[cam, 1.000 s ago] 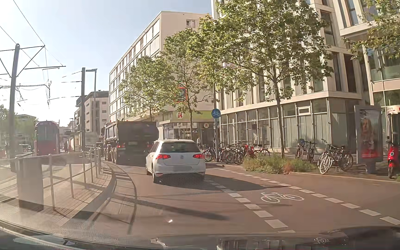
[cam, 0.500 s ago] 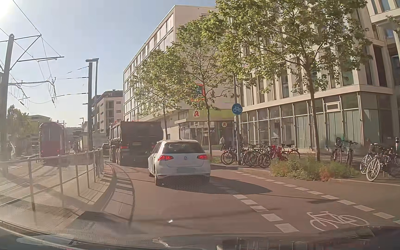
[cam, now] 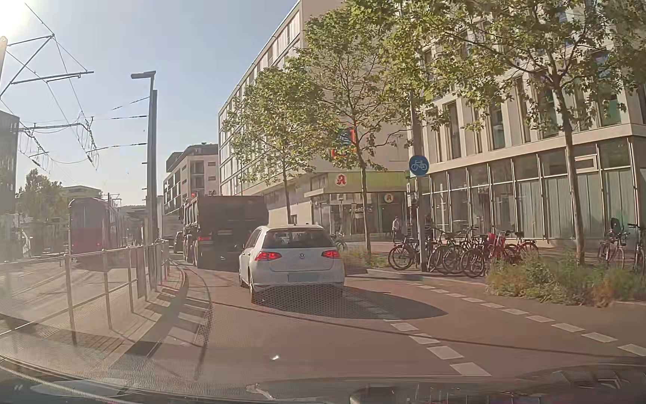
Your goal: Follow the waypoints while adhering to traffic rules and regulations
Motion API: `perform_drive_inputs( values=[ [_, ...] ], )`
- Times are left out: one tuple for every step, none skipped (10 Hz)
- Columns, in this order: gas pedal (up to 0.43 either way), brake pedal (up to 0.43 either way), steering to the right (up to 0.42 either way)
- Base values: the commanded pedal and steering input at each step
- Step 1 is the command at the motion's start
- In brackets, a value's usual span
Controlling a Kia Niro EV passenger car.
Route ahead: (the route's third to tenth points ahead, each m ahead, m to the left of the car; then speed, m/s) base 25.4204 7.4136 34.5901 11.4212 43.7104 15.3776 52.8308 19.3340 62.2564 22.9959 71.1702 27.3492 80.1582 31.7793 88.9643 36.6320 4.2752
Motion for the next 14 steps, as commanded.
perform_drive_inputs(
  values=[
    [0.0,0.0,-0.104],
    [0.0,0.0,-0.104],
    [0.0,0.0,-0.105],
    [0.0,0.0,-0.105],
    [0.0,0.0,-0.105],
    [0.0,0.0,-0.105],
    [0.0,0.0,-0.106],
    [0.0,0.0,-0.106],
    [0.0,0.0,-0.105],
    [0.0,0.0,-0.106],
    [0.0,0.0,-0.106],
    [0.0,0.0,-0.106],
    [0.0,0.0,-0.106],
    [0.0,0.0,-0.106]
  ],
)
